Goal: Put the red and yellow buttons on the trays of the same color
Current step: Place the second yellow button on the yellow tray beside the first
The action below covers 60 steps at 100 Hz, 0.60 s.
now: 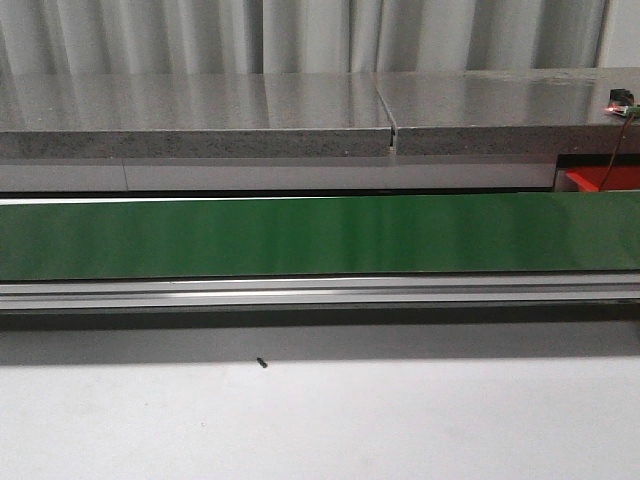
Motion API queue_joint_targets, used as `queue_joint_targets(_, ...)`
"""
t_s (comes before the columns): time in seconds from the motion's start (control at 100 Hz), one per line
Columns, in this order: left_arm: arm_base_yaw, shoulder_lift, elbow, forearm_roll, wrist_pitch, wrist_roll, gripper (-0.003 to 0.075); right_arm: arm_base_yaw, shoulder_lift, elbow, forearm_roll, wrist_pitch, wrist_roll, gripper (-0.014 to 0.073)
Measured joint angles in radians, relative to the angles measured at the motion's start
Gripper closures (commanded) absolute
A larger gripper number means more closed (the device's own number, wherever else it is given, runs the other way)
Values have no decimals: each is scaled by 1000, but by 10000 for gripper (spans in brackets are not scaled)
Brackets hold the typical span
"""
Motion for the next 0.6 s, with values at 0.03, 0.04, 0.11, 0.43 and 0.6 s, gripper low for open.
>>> queue_joint_targets(0.03,0,0,0,0,0,0,741,-20,0,2,0,0,2,415)
queue_joint_targets(0.04,0,0,0,0,0,0,741,-29,0,4,0,0,2,415)
queue_joint_targets(0.11,0,0,0,0,0,0,741,-71,0,13,1,-12,3,415)
queue_joint_targets(0.43,0,0,0,0,0,0,741,-159,0,158,16,-163,31,415)
queue_joint_targets(0.6,0,0,0,0,0,0,741,-159,42,169,22,-206,37,415)
